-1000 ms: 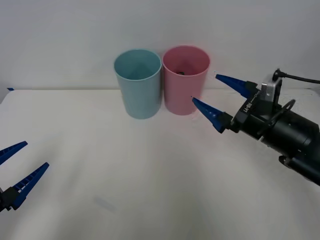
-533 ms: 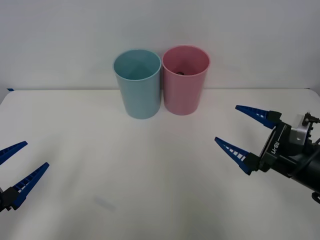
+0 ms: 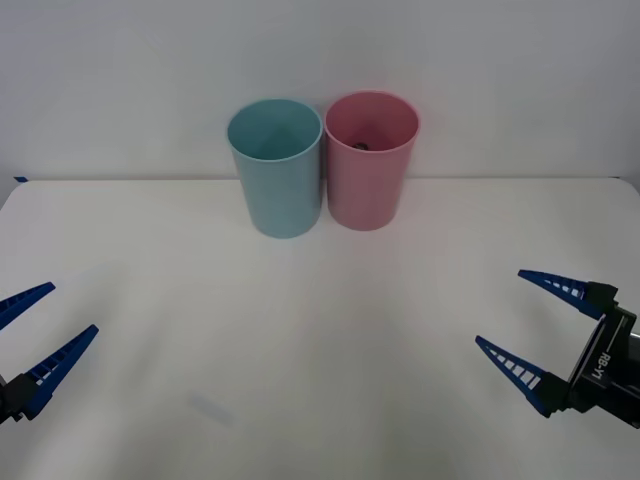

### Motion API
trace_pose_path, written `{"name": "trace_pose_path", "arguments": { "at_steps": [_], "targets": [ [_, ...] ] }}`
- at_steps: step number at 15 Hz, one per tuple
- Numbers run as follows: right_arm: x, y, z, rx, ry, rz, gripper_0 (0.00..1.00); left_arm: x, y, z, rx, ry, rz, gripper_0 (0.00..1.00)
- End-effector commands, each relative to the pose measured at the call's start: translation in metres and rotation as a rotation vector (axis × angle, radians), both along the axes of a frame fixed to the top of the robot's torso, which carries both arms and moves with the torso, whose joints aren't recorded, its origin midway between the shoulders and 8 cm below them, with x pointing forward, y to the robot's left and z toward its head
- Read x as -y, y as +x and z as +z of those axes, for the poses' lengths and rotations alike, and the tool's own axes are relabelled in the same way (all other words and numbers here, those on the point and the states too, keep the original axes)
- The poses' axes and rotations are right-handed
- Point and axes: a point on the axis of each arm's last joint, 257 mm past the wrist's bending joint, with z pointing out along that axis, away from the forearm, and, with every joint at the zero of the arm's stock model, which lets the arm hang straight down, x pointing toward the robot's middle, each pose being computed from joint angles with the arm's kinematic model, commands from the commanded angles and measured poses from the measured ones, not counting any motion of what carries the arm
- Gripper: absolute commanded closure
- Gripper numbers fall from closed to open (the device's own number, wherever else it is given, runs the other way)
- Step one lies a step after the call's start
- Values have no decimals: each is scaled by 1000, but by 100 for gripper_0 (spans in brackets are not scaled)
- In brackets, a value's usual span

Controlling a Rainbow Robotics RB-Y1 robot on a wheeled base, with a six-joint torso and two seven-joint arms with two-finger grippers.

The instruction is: Grasp the object on the table and drop it into the matching bin: aluminum can to the light blue bin, PET bottle to the pink bin.

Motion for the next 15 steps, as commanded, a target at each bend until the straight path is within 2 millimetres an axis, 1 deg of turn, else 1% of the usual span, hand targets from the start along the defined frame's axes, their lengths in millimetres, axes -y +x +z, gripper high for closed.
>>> {"name": "trace_pose_path", "arguments": {
  "at_steps": [1,4,8,12,15],
  "targets": [
    [17,-14,-10,-35,7,-39,0,0,0,0,0,0,0,0],
    [31,-25,-15,-55,14,-72,0,0,0,0,0,0,0,0],
    [41,-37,-18,-70,9,-80,0,0,0,0,0,0,0,0],
    [44,-40,-15,-67,3,-74,0,0,0,0,0,0,0,0],
    [54,-42,-15,-73,-4,-101,0,0,0,0,0,0,0,0]
  ]
}}
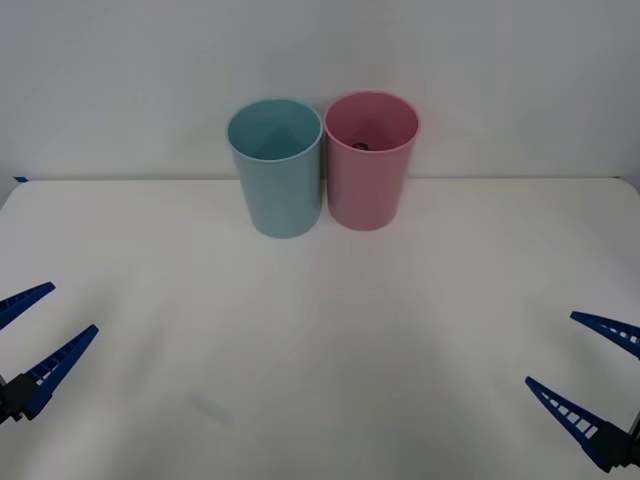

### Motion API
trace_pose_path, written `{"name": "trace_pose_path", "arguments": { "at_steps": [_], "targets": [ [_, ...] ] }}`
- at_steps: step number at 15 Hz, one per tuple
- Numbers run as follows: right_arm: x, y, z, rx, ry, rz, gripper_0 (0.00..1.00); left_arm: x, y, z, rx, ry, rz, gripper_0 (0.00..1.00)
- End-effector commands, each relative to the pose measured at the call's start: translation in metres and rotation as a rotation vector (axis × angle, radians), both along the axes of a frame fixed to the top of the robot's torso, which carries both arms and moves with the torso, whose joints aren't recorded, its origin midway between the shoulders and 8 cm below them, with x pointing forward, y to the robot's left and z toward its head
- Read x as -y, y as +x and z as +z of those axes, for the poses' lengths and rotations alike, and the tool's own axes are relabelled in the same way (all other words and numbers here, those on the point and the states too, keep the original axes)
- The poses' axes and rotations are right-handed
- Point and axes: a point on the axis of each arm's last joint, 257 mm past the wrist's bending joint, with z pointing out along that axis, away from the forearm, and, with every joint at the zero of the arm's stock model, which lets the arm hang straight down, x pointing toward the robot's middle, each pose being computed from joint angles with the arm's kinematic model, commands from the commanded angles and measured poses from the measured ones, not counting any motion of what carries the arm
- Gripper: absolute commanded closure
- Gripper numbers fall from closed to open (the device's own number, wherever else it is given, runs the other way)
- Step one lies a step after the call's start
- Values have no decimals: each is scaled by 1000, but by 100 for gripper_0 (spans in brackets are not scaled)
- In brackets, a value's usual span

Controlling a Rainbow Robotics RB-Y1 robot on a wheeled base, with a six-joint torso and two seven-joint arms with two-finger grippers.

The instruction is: Grasp the object on the table and drop it into the matching bin: aluminum can to the light blue bin, PET bottle to the pink bin.

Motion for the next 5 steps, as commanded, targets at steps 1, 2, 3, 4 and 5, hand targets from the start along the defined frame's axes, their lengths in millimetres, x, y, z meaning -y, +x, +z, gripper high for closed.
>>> {"name": "trace_pose_path", "arguments": {
  "at_steps": [1,2,3,4,5],
  "targets": [
    [9,-2,-2,-12,-5,-24,0,0,0,0,0,0,0,0],
    [9,-2,-2,-12,-5,-24,0,0,0,0,0,0,0,0],
    [9,-2,-2,-12,-5,-24,0,0,0,0,0,0,0,0],
    [9,-2,-2,-12,-5,-24,0,0,0,0,0,0,0,0],
    [9,-2,-2,-12,-5,-24,0,0,0,0,0,0,0,0]
  ]
}}
